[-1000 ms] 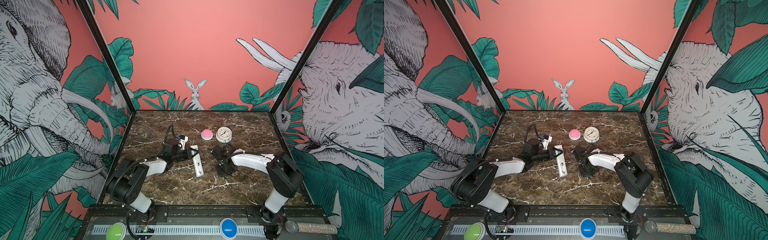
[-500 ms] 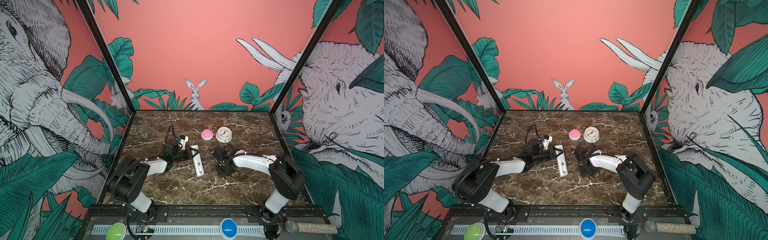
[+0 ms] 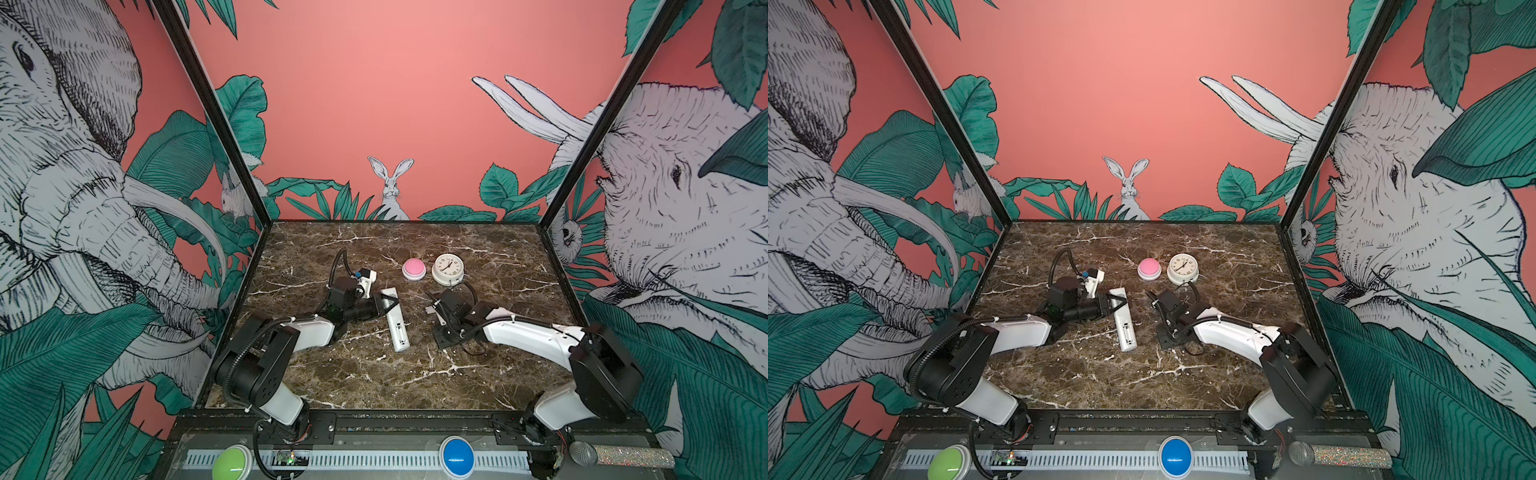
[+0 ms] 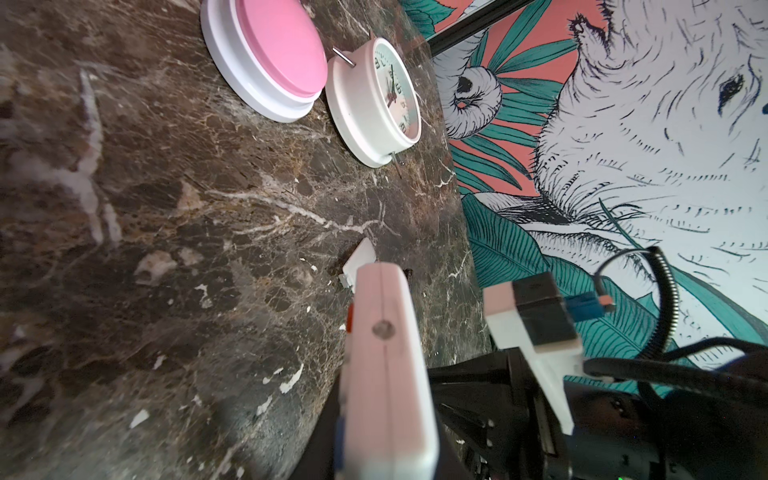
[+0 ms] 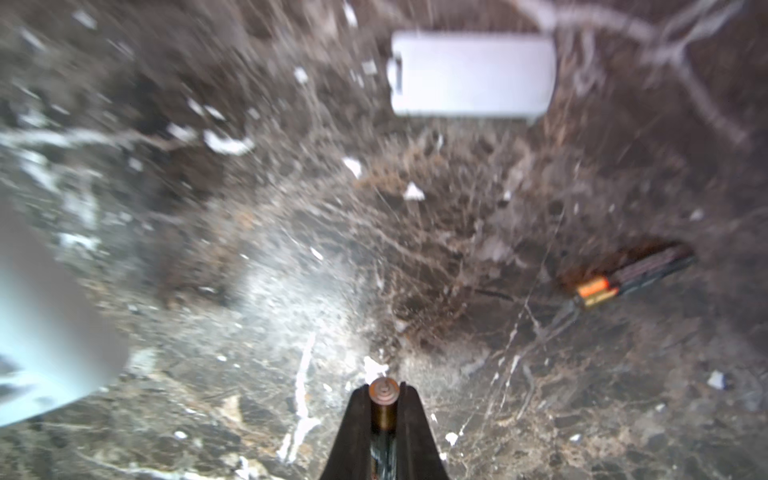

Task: Load the batteries into the remote control
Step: 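Carry the battery with the right gripper over the remote's open compartment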

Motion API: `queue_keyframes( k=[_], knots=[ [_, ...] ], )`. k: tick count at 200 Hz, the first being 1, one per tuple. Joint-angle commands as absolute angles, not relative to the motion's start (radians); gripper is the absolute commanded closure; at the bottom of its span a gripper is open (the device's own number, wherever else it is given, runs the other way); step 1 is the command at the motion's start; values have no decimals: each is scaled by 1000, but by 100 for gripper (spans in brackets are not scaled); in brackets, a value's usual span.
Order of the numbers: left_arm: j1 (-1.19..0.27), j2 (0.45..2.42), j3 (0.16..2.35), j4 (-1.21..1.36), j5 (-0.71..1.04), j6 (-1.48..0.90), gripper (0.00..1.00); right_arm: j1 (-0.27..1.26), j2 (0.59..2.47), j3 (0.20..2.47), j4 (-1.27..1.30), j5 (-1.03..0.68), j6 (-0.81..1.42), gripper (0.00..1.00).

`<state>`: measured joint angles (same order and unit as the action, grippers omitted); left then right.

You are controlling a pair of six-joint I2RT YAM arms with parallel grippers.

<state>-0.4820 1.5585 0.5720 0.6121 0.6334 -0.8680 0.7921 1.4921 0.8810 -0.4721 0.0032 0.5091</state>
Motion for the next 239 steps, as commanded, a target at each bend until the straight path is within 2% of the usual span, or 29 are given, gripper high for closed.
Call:
queue_keyframes(
  k=[1, 103, 239],
  knots=[
    [-485, 1518, 569, 625, 626, -873, 100, 799, 1428, 849, -387, 1, 486, 100],
    [-482, 1483, 588, 616, 609, -883, 100, 826, 1206, 792, -250, 40, 469, 100],
    [-482, 1445, 570, 688, 561, -932, 100, 918, 1245, 778, 57, 45, 526, 100]
  ],
)
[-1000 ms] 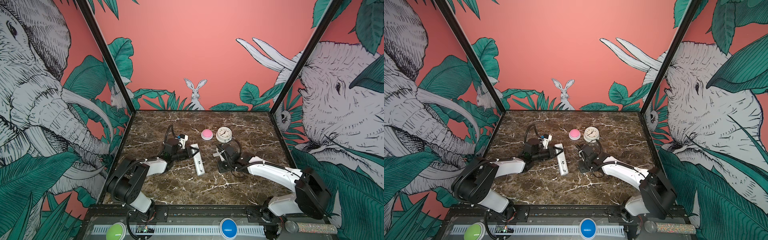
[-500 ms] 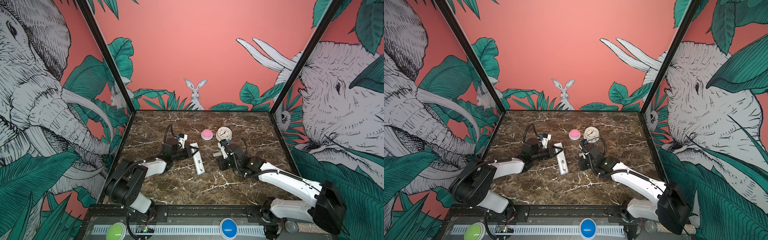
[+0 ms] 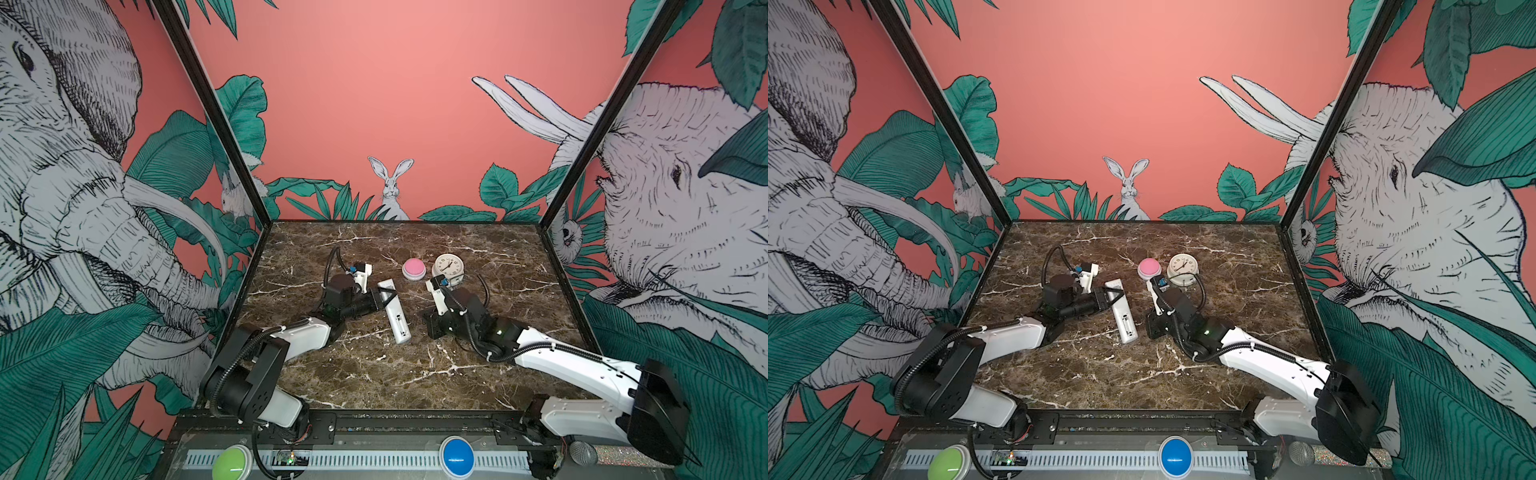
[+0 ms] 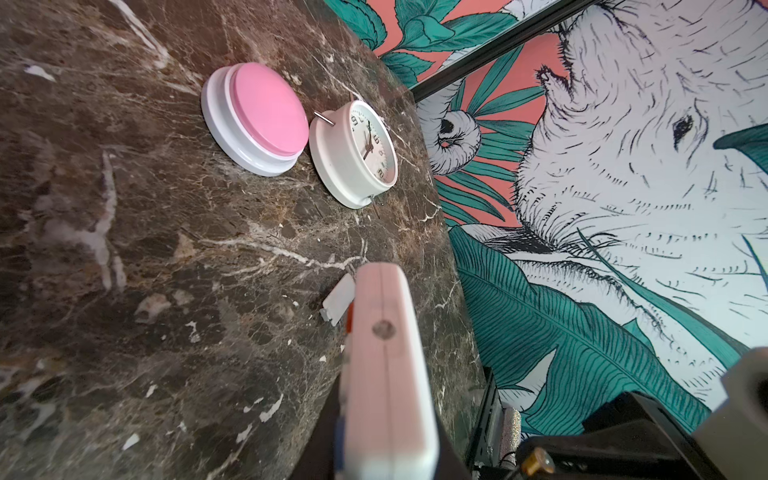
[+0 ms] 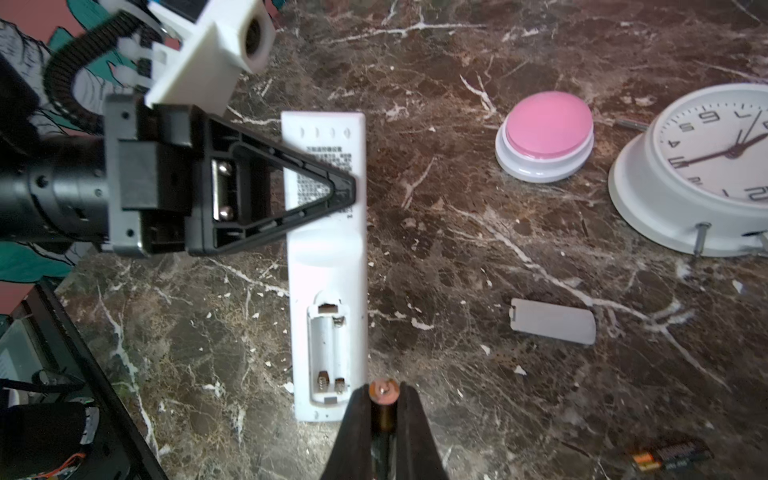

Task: Load the batteries into the remote control
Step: 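Carry the battery with the right gripper over the remote's open compartment, then lower the battery into the compartment and open the right gripper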

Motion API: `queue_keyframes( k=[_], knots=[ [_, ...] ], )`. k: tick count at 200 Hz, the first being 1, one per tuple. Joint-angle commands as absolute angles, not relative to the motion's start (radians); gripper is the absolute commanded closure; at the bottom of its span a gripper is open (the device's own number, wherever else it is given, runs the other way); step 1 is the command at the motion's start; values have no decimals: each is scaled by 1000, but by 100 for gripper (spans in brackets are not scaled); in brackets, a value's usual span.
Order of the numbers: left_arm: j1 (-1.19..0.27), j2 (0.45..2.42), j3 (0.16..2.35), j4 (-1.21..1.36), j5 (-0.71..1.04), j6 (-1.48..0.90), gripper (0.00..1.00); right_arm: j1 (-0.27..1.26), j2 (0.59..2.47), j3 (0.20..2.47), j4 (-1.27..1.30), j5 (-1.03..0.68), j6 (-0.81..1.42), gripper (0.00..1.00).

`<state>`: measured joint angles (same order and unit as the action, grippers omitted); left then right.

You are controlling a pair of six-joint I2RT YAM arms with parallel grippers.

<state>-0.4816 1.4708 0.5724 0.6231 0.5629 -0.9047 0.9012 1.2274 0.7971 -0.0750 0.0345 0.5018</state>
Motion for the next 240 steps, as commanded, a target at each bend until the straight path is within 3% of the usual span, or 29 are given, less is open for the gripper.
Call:
queue_keyframes(
  k=[1, 91, 240],
  knots=[
    [-482, 1446, 569, 688, 561, -933, 100, 918, 1246, 777, 60, 45, 526, 100],
    [-481, 1457, 560, 777, 584, -995, 100, 963, 1323, 754, 236, 62, 540, 100],
    [-481, 1470, 554, 826, 594, -1018, 100, 963, 1371, 760, 279, 57, 533, 100]
  ],
)
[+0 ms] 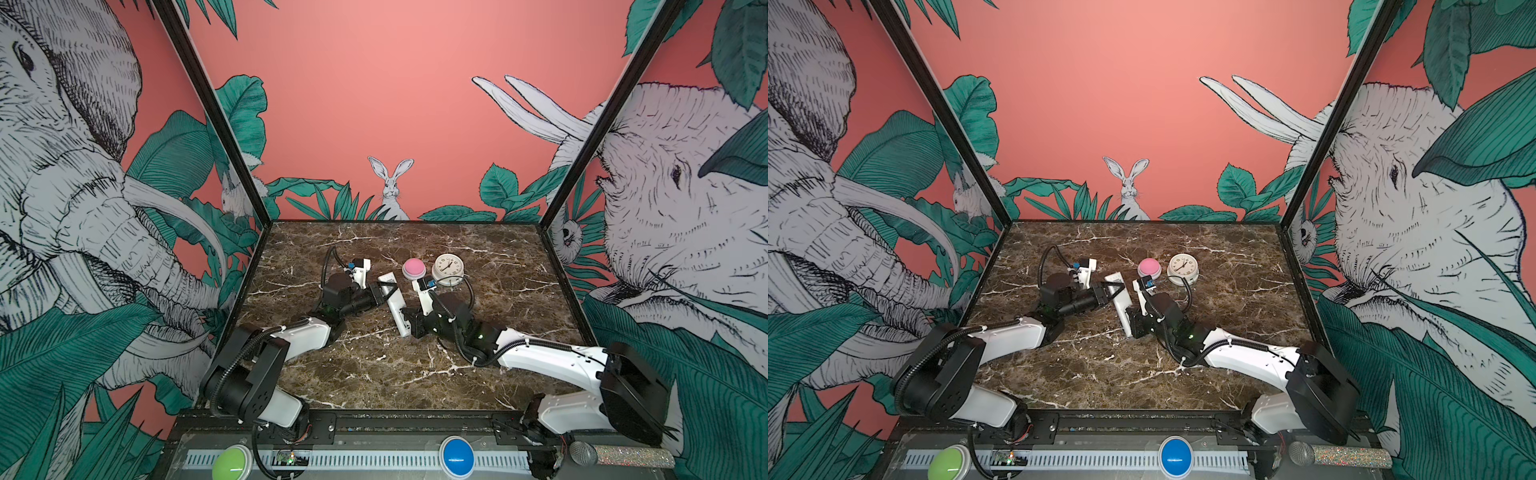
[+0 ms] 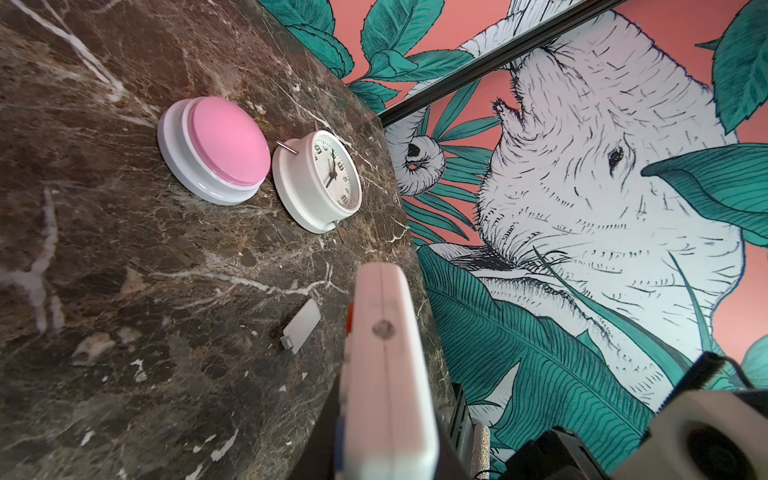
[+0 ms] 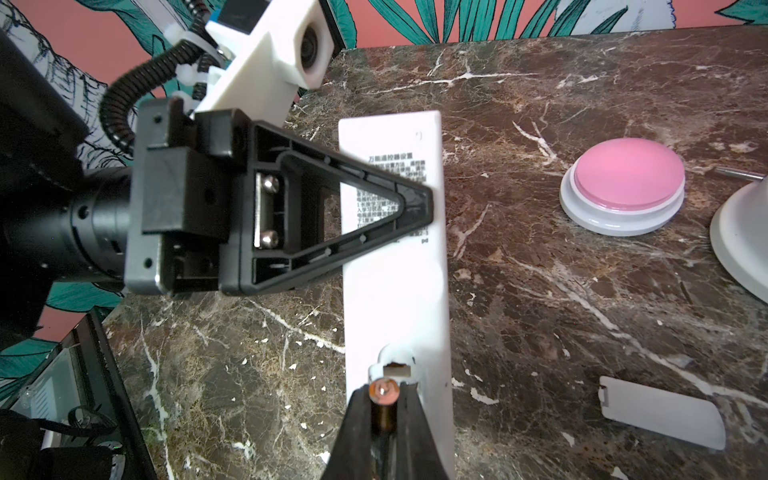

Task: Load the batteries into the remote control
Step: 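Lower the battery into the compartment and open the right gripper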

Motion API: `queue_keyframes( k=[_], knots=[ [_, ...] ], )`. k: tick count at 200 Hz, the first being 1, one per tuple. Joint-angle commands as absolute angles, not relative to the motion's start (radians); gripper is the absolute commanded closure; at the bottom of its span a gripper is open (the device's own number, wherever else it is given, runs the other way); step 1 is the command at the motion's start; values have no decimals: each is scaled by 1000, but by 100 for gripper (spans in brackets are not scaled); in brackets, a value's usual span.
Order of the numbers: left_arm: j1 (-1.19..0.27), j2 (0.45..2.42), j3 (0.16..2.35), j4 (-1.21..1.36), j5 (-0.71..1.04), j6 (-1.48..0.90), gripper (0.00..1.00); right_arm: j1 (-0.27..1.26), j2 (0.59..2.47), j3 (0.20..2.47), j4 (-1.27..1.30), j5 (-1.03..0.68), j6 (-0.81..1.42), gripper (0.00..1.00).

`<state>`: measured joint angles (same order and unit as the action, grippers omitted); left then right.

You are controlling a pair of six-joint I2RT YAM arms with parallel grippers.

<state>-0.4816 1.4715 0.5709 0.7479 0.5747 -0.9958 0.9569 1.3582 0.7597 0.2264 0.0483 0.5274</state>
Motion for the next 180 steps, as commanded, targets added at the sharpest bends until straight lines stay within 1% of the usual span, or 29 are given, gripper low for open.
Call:
queue_keyframes(
  k=[1, 180],
  knots=[
    [-482, 1470, 554, 828, 594, -1019, 100, 963, 1371, 759, 279, 57, 533, 100],
    [-482, 1473, 548, 889, 593, -1048, 100, 964, 1396, 750, 296, 47, 546, 100]
  ],
)
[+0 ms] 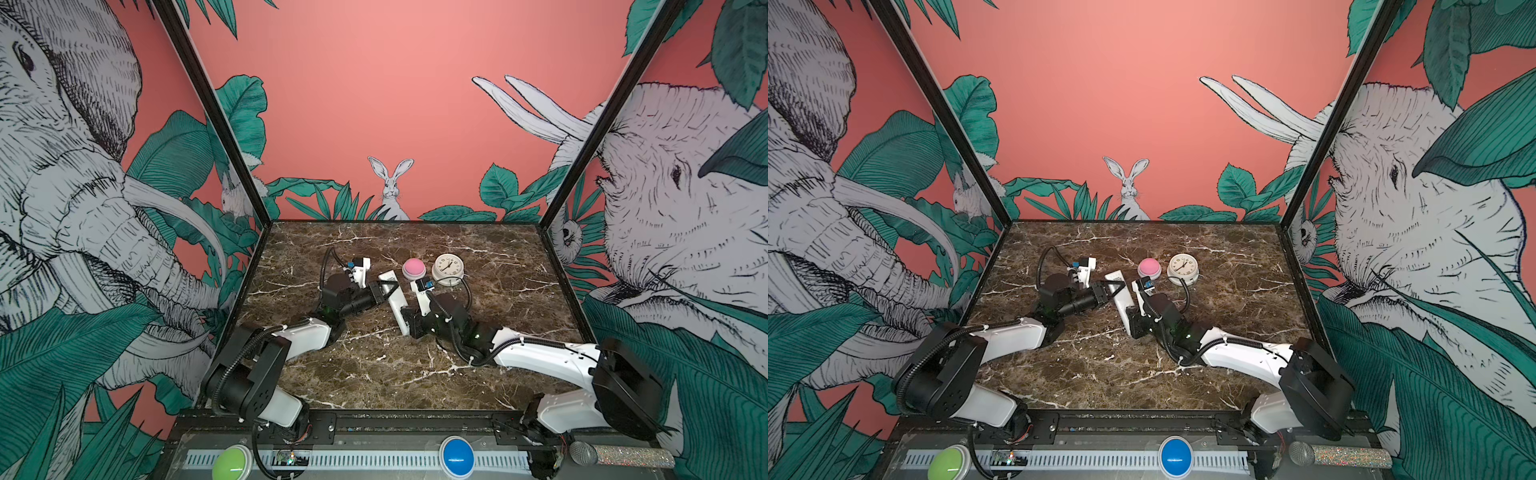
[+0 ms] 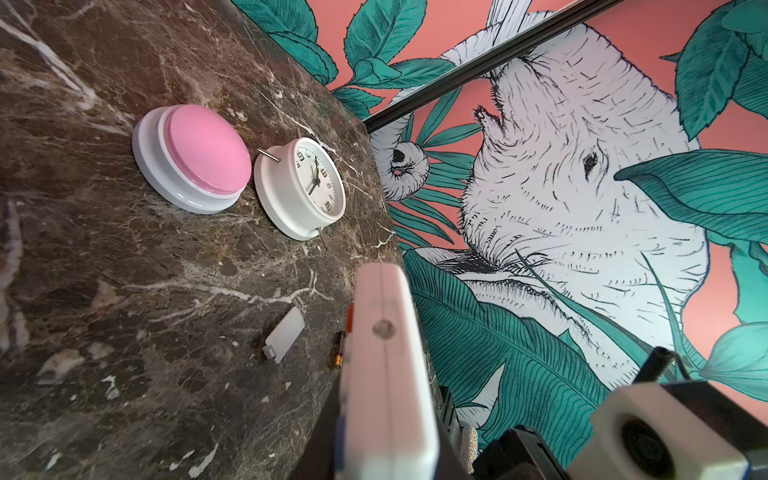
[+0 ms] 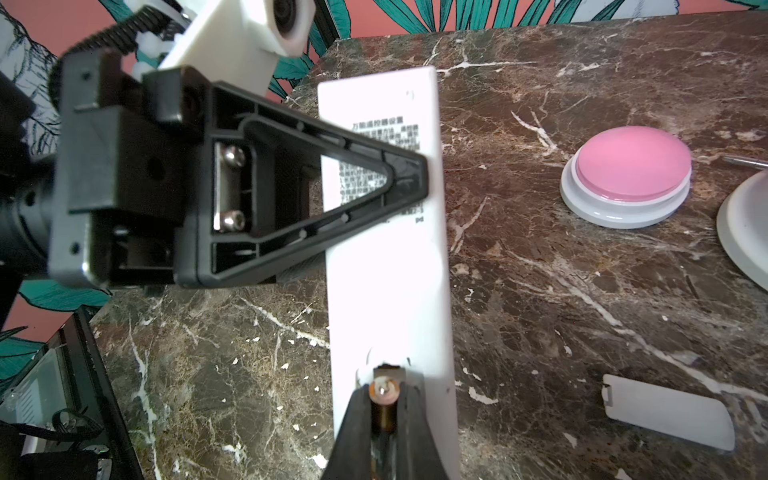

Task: Load the batteries into the remote control
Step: 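Lower the battery into the compartment and open the right gripper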

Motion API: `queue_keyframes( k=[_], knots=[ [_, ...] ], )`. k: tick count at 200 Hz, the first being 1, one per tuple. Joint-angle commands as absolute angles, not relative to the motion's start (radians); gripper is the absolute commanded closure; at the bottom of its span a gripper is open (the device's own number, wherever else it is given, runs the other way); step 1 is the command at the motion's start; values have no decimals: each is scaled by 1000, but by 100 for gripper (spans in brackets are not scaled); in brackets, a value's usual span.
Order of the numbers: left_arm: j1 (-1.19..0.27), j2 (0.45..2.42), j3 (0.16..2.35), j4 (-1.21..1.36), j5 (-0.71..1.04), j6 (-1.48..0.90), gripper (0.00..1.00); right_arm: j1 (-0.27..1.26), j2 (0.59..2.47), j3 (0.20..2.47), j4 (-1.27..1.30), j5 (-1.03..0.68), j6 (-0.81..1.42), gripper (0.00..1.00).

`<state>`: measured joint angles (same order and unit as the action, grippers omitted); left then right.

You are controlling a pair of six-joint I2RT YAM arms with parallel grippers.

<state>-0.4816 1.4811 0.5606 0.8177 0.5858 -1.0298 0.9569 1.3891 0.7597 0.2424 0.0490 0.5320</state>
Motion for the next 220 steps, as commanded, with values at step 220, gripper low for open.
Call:
queue_keyframes(
  k=[220],
  knots=[
    [-482, 1459, 545, 925, 588, -1063, 100, 963, 1407, 764, 266, 8, 549, 83]
  ],
)
